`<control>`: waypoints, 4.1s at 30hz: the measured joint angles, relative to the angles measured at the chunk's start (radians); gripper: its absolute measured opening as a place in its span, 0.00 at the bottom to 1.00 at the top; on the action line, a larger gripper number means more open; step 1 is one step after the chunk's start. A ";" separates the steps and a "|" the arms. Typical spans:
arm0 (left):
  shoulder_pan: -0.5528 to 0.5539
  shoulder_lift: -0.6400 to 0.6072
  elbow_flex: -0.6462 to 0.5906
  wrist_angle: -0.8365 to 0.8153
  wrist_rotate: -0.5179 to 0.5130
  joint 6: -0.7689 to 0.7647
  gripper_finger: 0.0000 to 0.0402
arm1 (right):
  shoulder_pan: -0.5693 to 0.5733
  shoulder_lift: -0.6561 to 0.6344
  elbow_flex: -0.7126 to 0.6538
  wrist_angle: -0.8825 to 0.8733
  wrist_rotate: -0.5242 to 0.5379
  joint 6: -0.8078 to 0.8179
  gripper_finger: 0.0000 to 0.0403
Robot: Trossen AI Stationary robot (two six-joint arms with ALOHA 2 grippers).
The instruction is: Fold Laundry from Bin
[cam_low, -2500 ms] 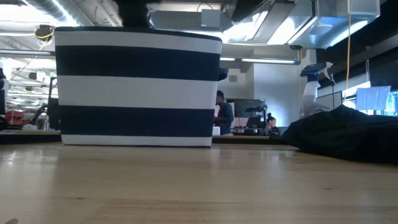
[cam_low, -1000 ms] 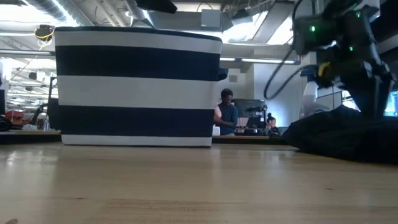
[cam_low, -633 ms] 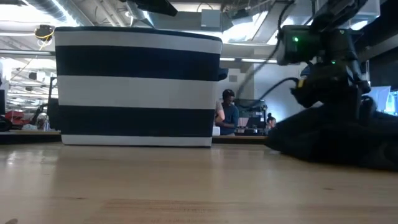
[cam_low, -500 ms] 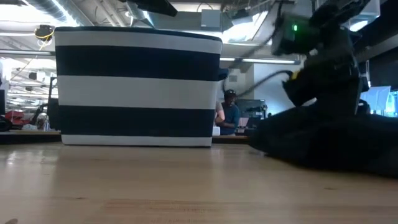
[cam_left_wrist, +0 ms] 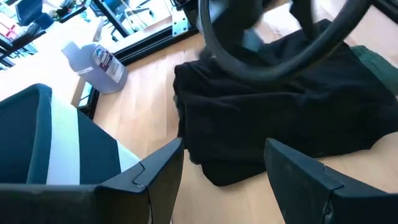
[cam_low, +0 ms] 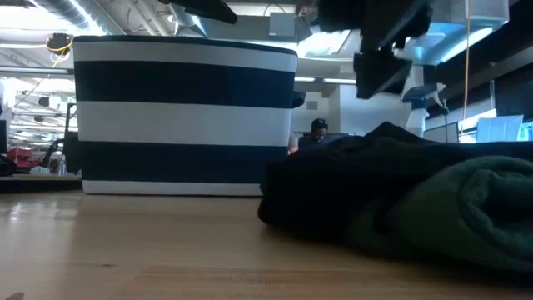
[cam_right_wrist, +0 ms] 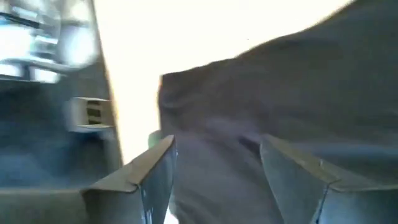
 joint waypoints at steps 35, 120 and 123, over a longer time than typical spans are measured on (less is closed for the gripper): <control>-0.223 0.196 -0.001 0.040 -0.107 -0.132 0.54 | 0.332 0.049 -0.146 -0.171 0.055 0.469 0.58; -0.397 0.299 -0.115 0.035 -0.417 -0.237 0.54 | 0.229 0.600 0.215 0.729 0.874 -1.323 0.60; -0.397 0.299 -0.115 0.038 -0.417 -0.247 0.54 | 0.230 0.600 0.215 0.699 0.866 -1.323 0.54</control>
